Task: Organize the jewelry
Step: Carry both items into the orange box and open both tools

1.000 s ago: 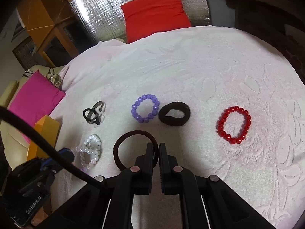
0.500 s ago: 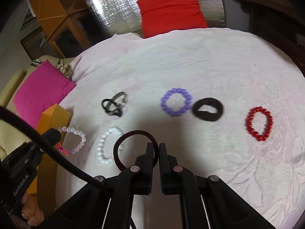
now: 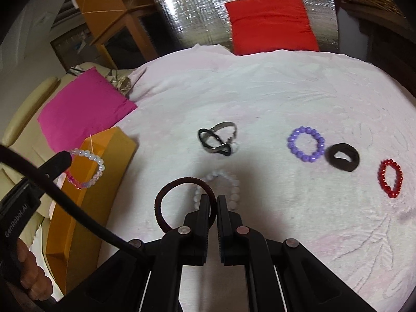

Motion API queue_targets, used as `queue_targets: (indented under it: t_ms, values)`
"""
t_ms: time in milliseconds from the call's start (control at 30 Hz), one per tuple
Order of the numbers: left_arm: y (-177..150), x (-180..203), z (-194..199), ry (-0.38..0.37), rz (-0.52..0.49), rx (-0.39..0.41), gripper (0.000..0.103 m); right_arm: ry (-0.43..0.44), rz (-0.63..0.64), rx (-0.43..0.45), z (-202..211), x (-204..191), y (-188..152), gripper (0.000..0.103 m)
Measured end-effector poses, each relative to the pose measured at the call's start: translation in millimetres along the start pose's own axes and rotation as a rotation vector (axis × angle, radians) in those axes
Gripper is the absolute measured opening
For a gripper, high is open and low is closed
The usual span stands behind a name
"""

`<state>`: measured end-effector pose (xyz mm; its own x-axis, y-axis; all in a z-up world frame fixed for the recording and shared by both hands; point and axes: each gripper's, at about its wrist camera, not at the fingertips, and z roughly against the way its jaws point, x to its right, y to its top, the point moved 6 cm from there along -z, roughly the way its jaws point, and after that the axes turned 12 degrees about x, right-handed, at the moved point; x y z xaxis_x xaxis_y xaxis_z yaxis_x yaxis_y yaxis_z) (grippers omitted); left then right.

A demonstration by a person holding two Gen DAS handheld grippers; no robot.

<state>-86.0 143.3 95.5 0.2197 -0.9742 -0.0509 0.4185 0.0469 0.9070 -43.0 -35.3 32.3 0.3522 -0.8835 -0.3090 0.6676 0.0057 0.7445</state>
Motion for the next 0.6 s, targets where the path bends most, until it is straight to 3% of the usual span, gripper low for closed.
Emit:
queue_targets:
  t_ms: [300, 600]
  values:
    - [-3, -36, 19, 0.064, 0.049, 0.015, 0.007, 0.054, 0.012, 0.012, -2, -34, 3, 0.006]
    - [-22, -119, 54, 0.202, 0.095, -0.006, 0.007, 0.240, 0.103, 0.029, -1, -121, 2, 0.006]
